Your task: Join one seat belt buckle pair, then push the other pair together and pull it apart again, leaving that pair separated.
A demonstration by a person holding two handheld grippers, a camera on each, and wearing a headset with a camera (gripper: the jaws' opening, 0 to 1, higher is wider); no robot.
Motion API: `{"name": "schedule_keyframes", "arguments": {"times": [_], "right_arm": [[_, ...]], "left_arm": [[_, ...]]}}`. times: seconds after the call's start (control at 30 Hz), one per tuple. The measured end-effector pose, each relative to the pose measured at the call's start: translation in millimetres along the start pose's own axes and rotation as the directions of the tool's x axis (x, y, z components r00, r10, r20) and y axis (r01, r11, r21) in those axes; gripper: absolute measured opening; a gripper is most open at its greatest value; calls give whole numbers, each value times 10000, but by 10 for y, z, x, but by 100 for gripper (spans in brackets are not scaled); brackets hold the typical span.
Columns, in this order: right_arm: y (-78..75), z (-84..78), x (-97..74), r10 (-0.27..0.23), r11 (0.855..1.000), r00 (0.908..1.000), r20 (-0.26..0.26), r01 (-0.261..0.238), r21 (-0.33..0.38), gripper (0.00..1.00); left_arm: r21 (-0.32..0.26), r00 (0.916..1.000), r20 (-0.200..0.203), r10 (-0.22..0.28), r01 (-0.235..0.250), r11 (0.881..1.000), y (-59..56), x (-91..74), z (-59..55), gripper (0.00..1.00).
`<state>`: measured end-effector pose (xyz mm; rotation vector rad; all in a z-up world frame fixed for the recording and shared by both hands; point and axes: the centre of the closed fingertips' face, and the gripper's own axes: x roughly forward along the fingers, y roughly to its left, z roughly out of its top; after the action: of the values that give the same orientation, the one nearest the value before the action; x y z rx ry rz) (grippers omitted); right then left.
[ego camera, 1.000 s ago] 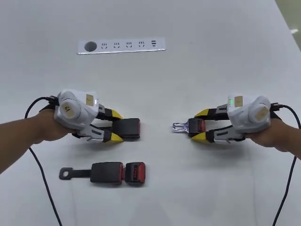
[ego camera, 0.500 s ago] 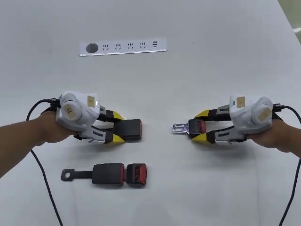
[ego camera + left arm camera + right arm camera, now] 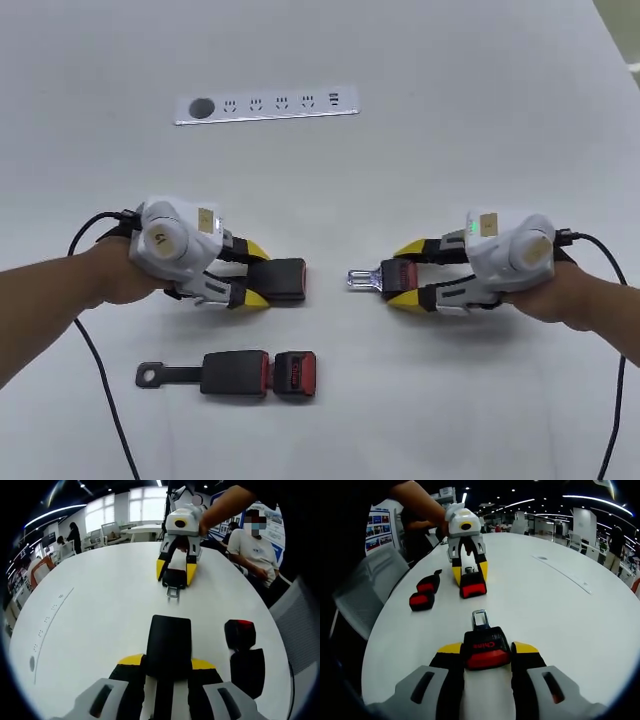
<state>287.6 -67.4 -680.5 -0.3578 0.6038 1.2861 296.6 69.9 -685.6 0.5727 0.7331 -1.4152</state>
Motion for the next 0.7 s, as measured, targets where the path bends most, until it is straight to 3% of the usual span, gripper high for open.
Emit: {"name": "schedule_keyframes", "arguments": {"times": [0.7], "right_arm": [[17, 231, 408, 122, 9999, 9988, 475, -119, -73, 34]], "left_arm": [[-66, 9994, -340, 72, -74, 10000, 7, 10, -25, 33]]}}
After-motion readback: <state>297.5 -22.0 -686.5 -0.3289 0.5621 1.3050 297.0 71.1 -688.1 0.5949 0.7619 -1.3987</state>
